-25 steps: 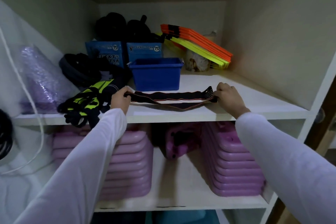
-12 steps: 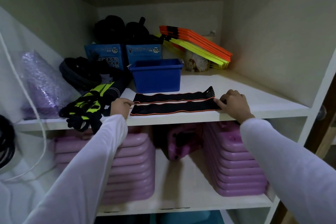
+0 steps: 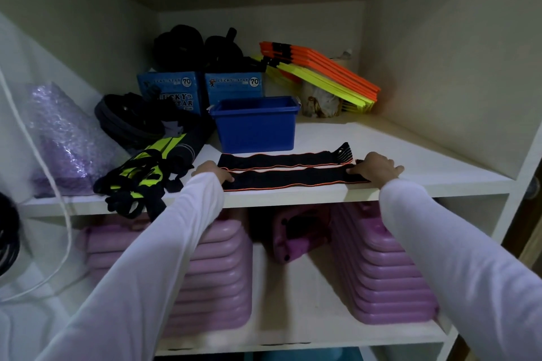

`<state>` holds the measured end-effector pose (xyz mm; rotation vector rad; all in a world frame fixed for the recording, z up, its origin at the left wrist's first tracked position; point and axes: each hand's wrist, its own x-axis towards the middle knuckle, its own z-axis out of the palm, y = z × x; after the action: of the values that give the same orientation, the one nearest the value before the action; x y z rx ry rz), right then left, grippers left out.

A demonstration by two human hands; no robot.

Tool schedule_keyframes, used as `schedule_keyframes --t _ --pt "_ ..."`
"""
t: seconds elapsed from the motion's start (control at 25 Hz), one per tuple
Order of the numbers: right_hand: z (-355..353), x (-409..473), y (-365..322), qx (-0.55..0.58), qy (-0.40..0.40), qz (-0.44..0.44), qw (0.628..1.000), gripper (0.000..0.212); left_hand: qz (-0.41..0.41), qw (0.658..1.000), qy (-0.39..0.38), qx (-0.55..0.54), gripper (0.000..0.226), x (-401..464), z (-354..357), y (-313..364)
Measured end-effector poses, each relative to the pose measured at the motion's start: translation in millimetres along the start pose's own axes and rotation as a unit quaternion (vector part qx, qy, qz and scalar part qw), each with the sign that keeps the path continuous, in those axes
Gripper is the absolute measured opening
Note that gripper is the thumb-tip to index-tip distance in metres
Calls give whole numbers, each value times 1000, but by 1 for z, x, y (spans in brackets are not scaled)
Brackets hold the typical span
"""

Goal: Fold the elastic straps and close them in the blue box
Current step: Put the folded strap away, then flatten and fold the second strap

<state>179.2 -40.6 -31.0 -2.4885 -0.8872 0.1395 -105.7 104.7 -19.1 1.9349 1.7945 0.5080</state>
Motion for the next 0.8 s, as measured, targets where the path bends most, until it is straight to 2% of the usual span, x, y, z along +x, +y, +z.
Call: schedule_keyframes --t 0.08,0.2,0.36,0.56,0.8 --pt "-3 -1 -7 21 -24 6 999 32 -7 999 2 -52 54 0 1 3" --pt "-3 -2 -19 36 -38 17 998 19 -27 989 56 -136 57 -2 9 9" --pt "-1 -2 -29 59 29 28 997 20 -2 974 124 -190 57 3 10 12" --pt "-12 10 -48 34 147 -16 988 30 86 964 191 -166 50 13 -2 24" --pt "-11 30 -51 -27 164 -39 985 32 124 970 200 -59 44 41 -1 31"
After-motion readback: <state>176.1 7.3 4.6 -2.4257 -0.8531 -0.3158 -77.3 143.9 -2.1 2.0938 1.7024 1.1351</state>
